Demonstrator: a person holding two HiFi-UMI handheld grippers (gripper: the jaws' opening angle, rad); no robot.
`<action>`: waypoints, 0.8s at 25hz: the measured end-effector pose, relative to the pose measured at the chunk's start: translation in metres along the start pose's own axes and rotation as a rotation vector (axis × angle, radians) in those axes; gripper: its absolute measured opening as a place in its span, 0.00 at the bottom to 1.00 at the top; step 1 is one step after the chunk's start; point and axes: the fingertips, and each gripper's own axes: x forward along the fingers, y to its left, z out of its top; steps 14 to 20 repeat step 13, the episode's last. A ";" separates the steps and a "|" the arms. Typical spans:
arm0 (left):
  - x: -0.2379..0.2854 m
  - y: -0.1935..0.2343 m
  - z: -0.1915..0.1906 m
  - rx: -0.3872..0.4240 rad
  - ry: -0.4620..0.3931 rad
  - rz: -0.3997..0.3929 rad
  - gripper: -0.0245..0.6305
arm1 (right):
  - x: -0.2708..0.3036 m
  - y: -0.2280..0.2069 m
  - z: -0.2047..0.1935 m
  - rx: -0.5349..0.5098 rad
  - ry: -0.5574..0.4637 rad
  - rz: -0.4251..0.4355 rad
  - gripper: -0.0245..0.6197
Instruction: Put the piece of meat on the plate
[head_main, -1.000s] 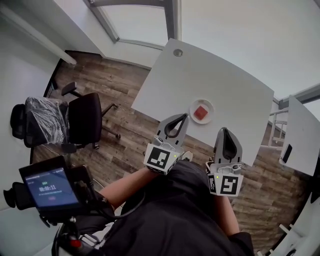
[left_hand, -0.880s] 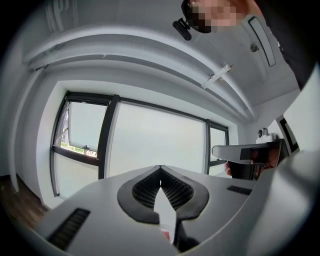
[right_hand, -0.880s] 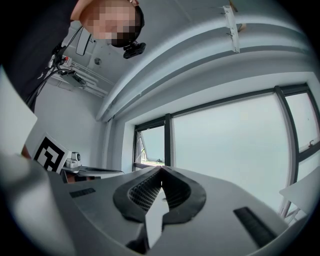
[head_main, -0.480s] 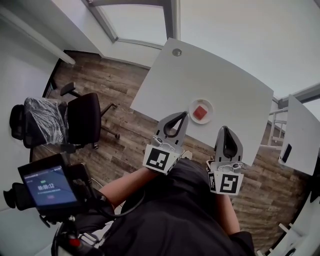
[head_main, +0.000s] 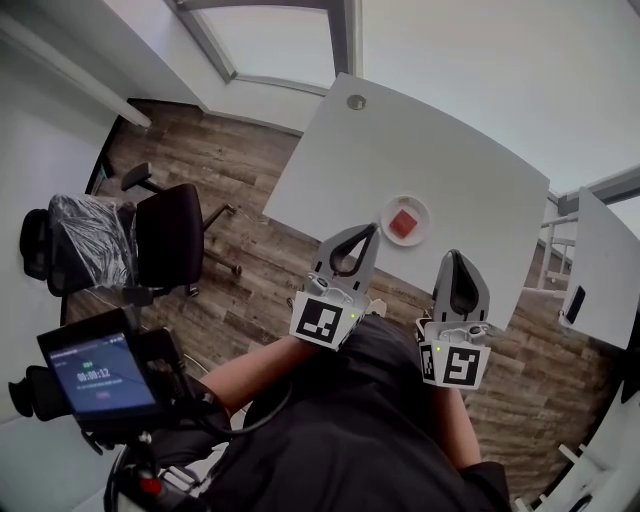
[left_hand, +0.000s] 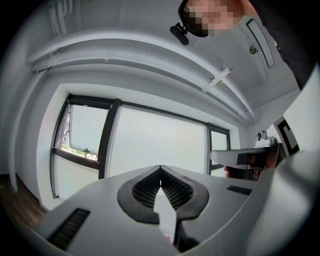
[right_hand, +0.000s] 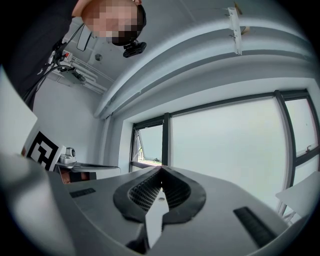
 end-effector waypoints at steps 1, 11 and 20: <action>0.000 0.000 -0.001 -0.011 0.008 -0.003 0.05 | 0.000 0.000 0.000 0.001 0.000 0.000 0.05; -0.003 0.014 -0.008 -0.053 0.028 0.017 0.05 | -0.001 0.005 -0.006 -0.008 0.019 0.006 0.05; -0.004 0.014 -0.010 -0.053 0.032 0.014 0.05 | -0.001 0.005 -0.007 -0.008 0.022 0.006 0.05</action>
